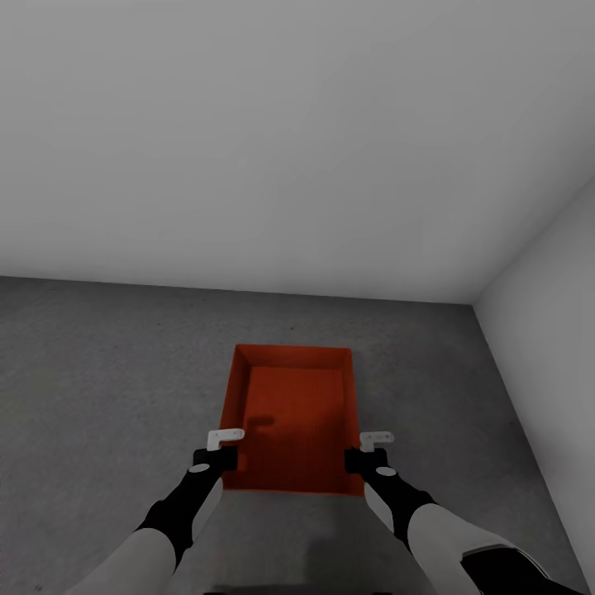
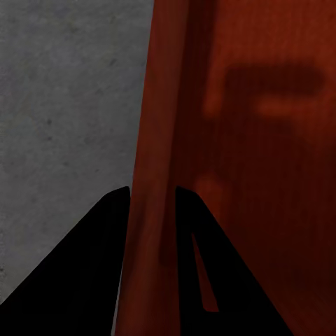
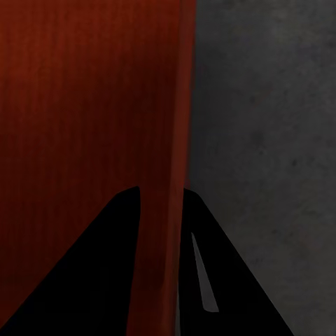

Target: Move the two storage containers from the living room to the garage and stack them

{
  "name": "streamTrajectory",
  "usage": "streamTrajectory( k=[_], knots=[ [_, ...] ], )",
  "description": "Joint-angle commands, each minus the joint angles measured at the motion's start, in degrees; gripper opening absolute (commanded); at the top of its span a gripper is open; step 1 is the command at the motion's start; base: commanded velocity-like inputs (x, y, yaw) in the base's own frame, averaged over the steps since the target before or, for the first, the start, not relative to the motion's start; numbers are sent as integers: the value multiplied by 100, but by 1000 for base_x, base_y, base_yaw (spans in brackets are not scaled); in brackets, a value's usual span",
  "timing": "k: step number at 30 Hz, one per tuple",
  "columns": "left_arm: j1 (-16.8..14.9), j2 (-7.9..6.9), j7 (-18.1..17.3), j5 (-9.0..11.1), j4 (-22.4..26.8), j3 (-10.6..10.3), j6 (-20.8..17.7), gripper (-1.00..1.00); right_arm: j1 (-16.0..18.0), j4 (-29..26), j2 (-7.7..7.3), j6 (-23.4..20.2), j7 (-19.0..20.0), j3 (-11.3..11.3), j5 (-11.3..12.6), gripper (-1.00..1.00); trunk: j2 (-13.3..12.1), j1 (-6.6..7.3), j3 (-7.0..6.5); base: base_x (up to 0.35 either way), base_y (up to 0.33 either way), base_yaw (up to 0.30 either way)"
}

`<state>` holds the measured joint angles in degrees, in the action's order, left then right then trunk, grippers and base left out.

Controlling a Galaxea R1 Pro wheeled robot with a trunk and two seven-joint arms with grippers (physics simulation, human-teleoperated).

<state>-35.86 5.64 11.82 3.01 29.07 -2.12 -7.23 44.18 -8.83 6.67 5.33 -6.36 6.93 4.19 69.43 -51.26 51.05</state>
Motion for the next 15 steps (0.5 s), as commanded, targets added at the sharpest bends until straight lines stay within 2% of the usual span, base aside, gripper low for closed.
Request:
streamTrajectory(
  k=[1,15],
  knots=[
    [0,4,283,336,1,71,-41,-100,3,-14,1,187,-445,-245,-8,-100,2,0,3,0,87,0],
    [0,8,286,332,-6,63,-41,-100,3,-14,1,187,-445,-245,-10,-100,2,0,3,0,16,0]
  ],
)
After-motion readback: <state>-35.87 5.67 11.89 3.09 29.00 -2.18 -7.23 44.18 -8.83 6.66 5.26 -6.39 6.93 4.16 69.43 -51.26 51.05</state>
